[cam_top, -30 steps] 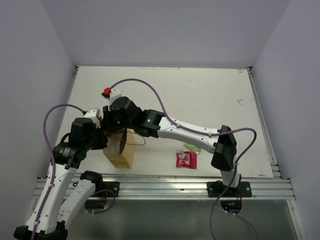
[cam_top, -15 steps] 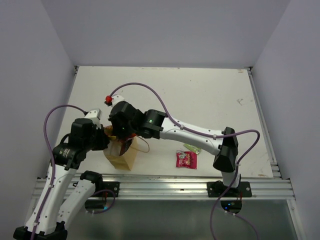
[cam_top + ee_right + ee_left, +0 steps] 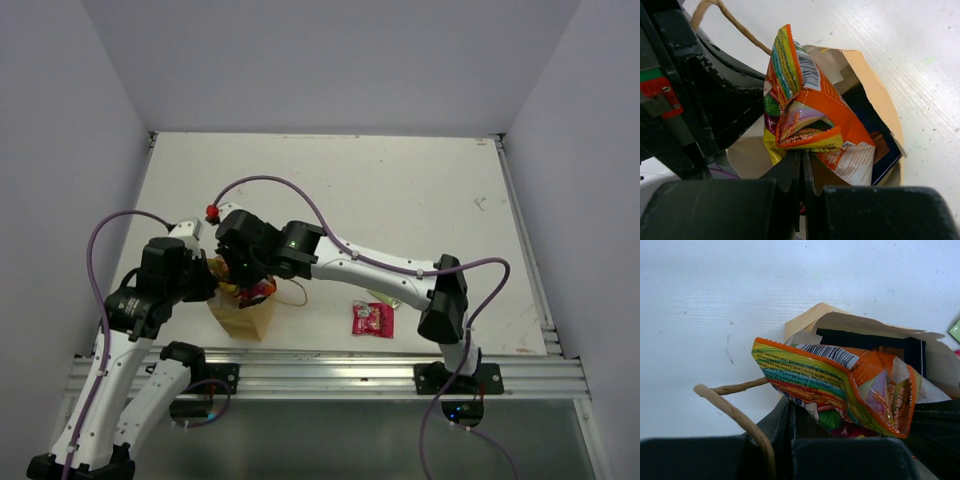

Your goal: Place the snacks into the paper bag

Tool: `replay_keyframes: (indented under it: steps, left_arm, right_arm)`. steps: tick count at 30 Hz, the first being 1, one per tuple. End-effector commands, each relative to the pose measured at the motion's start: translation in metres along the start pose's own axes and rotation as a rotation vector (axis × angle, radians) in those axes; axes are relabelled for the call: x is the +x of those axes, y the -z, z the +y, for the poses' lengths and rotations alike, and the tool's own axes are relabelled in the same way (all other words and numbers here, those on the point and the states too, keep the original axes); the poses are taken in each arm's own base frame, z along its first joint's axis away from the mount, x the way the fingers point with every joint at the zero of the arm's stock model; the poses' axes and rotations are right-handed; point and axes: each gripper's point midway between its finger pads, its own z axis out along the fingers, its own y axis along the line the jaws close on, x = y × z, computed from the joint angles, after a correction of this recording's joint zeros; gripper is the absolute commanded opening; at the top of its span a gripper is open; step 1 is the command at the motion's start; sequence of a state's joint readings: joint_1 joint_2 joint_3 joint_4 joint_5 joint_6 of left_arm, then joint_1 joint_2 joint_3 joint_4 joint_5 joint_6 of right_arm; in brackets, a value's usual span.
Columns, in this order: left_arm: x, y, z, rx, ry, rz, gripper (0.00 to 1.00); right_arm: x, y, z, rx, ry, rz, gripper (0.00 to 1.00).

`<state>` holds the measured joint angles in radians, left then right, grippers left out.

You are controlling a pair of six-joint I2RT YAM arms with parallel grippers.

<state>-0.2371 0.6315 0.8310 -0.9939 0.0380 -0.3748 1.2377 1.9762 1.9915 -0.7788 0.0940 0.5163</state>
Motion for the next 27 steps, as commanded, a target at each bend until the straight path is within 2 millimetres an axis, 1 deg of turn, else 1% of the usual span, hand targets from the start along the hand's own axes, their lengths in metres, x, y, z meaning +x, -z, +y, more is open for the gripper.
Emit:
replay_keyframes:
  steps: [1,4,5,7,8,10,11,12,13,14,15,16,17,18,19,20,21,22,23,24,25,26,27]
  left_arm:
    - [-0.025,0.001,-0.007,0.030,-0.022,-0.108,0.00]
    - [-0.026,0.002,-0.007,0.031,-0.023,-0.111,0.00]
    - [-0.026,0.002,-0.007,0.031,-0.023,-0.114,0.00]
    - [-0.026,0.002,-0.007,0.032,-0.023,-0.114,0.00]
    - [-0.026,0.002,-0.007,0.032,-0.025,-0.114,0.00]
    - [-0.026,0.002,-0.008,0.034,-0.026,-0.115,0.00]
    - [-0.026,0.002,-0.007,0.032,-0.027,-0.114,0.00]
    - [-0.026,0.002,-0.007,0.032,-0.027,-0.114,0.00]
    - [-0.025,0.002,-0.007,0.033,-0.027,-0.112,0.00]
    - [-0.026,0.002,-0.007,0.034,-0.027,-0.114,0.00]
    - [-0.026,0.002,-0.008,0.035,-0.028,-0.114,0.00]
    - [-0.025,0.002,-0.007,0.034,-0.027,-0.110,0.00]
    - [-0.026,0.001,-0.008,0.034,-0.028,-0.111,0.00]
    - [-0.026,0.002,-0.008,0.038,-0.027,-0.112,0.00]
    - [-0.026,0.001,-0.008,0.039,-0.030,-0.111,0.00]
    - [-0.026,0.001,-0.009,0.041,-0.030,-0.111,0.00]
    - [-0.026,0.000,-0.008,0.039,-0.030,-0.111,0.00]
    - [-0.025,0.000,-0.009,0.041,-0.032,-0.107,0.00]
    - [-0.026,0.000,-0.009,0.042,-0.032,-0.112,0.00]
    - [-0.025,0.000,-0.009,0.043,-0.032,-0.108,0.00]
    - [-0.025,-0.001,-0.009,0.042,-0.033,-0.107,0.00]
    - [-0.026,0.000,-0.009,0.043,-0.033,-0.110,0.00]
    - [-0.026,0.000,-0.009,0.044,-0.033,-0.111,0.00]
  right_arm:
    - [0.058,-0.005,0.023,-0.069,0.069,0.225,0.00]
    - [0.063,-0.010,0.024,-0.070,0.077,0.247,0.00]
    - [0.064,-0.012,0.023,-0.067,0.079,0.253,0.07]
    - [0.065,-0.013,0.023,-0.065,0.084,0.263,0.15]
    - [0.065,-0.013,0.023,-0.064,0.085,0.265,0.26]
    - [0.061,-0.010,0.022,-0.054,0.088,0.252,0.39]
    - [0.058,-0.007,0.022,-0.052,0.097,0.239,0.49]
    - [0.052,-0.004,0.021,-0.049,0.104,0.218,0.53]
    - [0.035,0.009,0.023,-0.045,0.114,0.159,0.56]
    - [0.025,0.016,0.022,-0.037,0.133,0.125,0.61]
    - [0.003,0.031,0.026,-0.041,0.140,0.058,0.64]
    - [-0.012,0.048,0.020,0.001,0.161,0.004,0.67]
    - [-0.025,0.061,0.020,0.010,0.168,-0.036,0.68]
    - [-0.050,0.085,0.024,0.003,0.165,-0.118,0.70]
    - [-0.057,0.100,0.020,0.024,0.169,-0.143,0.72]
    - [-0.073,0.122,0.013,0.059,0.165,-0.208,0.75]
    - [-0.083,0.139,0.012,0.066,0.156,-0.253,0.77]
    - [-0.086,0.148,0.007,0.082,0.148,-0.275,0.78]
    - [-0.092,0.160,-0.002,0.122,0.122,-0.312,0.80]
    - [-0.086,0.169,-0.012,0.148,0.111,-0.313,0.81]
    - [-0.083,0.174,-0.021,0.178,0.092,-0.316,0.81]
    - [-0.066,0.171,-0.043,0.258,0.091,-0.289,0.83]
    - [-0.060,0.172,-0.058,0.303,0.071,-0.283,0.83]
